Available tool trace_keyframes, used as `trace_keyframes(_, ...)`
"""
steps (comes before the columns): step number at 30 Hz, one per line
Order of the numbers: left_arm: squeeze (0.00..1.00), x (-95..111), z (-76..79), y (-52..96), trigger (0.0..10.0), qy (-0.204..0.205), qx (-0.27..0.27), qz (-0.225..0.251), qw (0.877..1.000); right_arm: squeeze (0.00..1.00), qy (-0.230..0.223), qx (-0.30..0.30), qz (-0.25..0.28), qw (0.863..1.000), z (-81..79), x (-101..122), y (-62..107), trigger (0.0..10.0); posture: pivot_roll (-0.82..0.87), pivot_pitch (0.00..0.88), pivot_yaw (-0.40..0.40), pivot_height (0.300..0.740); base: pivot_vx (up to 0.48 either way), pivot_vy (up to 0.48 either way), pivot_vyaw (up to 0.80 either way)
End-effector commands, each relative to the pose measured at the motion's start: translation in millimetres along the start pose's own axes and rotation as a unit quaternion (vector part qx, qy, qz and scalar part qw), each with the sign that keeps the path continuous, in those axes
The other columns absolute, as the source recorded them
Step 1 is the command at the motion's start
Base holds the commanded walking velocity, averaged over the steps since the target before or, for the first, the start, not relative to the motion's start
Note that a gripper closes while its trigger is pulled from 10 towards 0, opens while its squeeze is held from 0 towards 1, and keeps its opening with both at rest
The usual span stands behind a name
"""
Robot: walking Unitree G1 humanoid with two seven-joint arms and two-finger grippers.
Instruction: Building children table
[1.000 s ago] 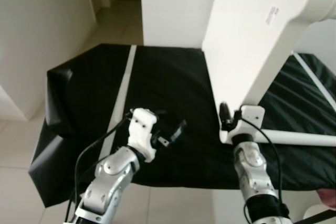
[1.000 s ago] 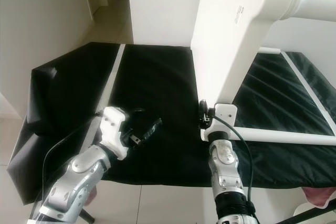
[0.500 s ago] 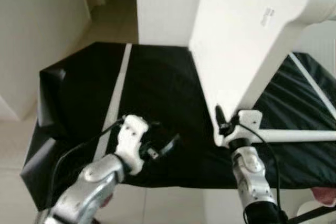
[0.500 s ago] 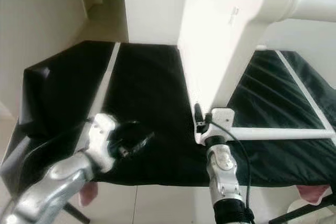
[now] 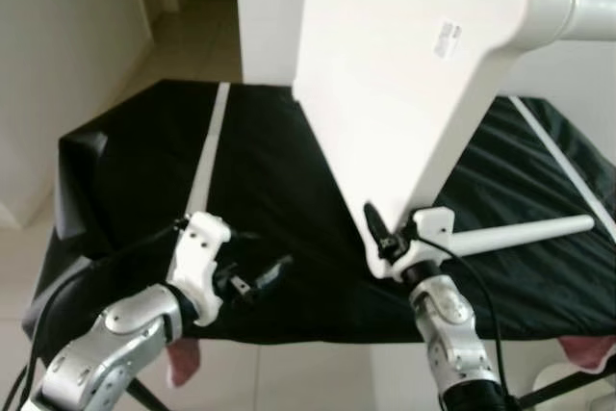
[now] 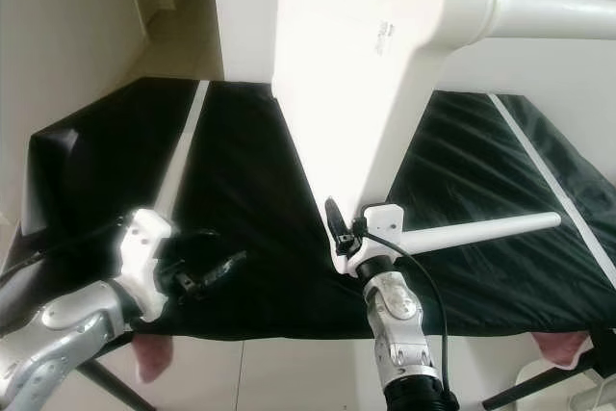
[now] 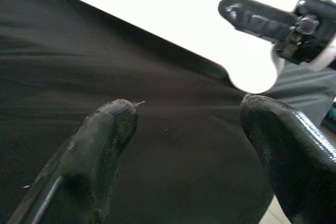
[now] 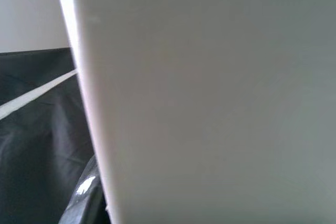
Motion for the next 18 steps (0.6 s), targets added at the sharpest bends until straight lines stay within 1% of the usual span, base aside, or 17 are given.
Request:
trace_keyframes(1,0.0,-5,33.9,8.3,10.0,-0.008,-0.225,-0.045,0.973,0.0,-0.009,0.12,0.032,0.992,-47.9,12,-5.8,0.0,0.13,0.0,-0.065,0.74,0.0,0.0,0.0)
trace_keyframes(2,0.0,-6,33.5,10.6,10.0,-0.005,-0.223,-0.049,0.974,0.0,-0.009,0.13,0.037,0.991,-57.0,15,-4.0,0.0,0.13,0.0,-0.065,0.74,0.0,0.0,0.0)
trace_keyframes(8,0.0,-7,31.8,13.8,10.0,-0.005,-0.22,-0.057,0.974,0.0,-0.005,0.136,0.044,0.99,-66.3,20,-0.4,0.0,0.13,0.0,-0.065,0.74,0.0,0.0,0.0)
trace_keyframes(9,0.0,-7,31.0,14.6,10.0,-0.006,-0.218,-0.058,0.974,0.0,0.003,0.121,0.046,0.992,-63.4,22,2.0,0.0,0.13,0.0,-0.069,0.74,0.0,0.0,0.0)
trace_keyframes(11,0.0,-7,31.0,14.6,10.0,-0.006,-0.218,-0.058,0.974,0.0,0.003,0.121,0.046,0.992,-63.4,22,2.0,0.0,0.13,0.0,-0.069,0.74,0.0,0.0,0.0)
trace_keyframes(12,0.0,-6,30.0,16.5,10.0,-0.007,-0.215,-0.058,0.975,0.0,0.004,0.101,0.046,0.994,-57.3,24,6.3,0.0,0.13,0.0,-0.072,0.74,0.0,0.0,0.0)
trace_keyframes(14,0.0,-6,30.0,16.5,10.0,-0.007,-0.215,-0.058,0.975,0.0,0.004,0.101,0.046,0.994,-57.3,24,6.3,0.0,0.13,0.0,-0.072,0.74,0.0,0.0,0.0)
trace_keyframes(15,0.0,-6,29.2,17.3,10.0,-0.009,-0.213,-0.06,0.975,0.0,0.004,0.096,0.046,0.994,-54.1,25,9.2,0.0,0.13,0.0,-0.072,0.74,0.0,0.0,0.0)
trace_keyframes(16,0.0,-6,28.7,17.6,10.0,-0.01,-0.212,-0.06,0.975,0.0,-0.003,0.094,0.042,0.995,-50.9,25,12.1,10.0,0.13,0.0,-0.073,0.74,0.0,0.0,0.0)
trace_keyframes(17,0.0,-7,28.6,17.5,10.0,-0.013,-0.212,-0.062,0.975,0.36,-0.004,0.089,0.038,0.995,-47.5,25,14.6,10.0,0.13,0.0,-0.073,0.74,0.0,0.0,0.0)
trace_keyframes(18,0.0,-7,28.6,17.3,10.0,-0.015,-0.213,-0.063,0.975,0.36,-0.004,0.085,0.035,0.996,-45.6,25,16.0,10.0,0.13,0.0,-0.072,0.74,0.0,0.0,0.0)
Point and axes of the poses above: a point about 5 cm out from each wrist's last joint towards the gripper, its own y axis pointing back from the gripper into the wrist, its own x axis along the axis of the wrist's last joint, z = x × y, the point moved 2 cm from there along -y, pointing out of the wrist towards the gripper, and after that the axes turned 11 degrees about y, right-handed, at the moved point
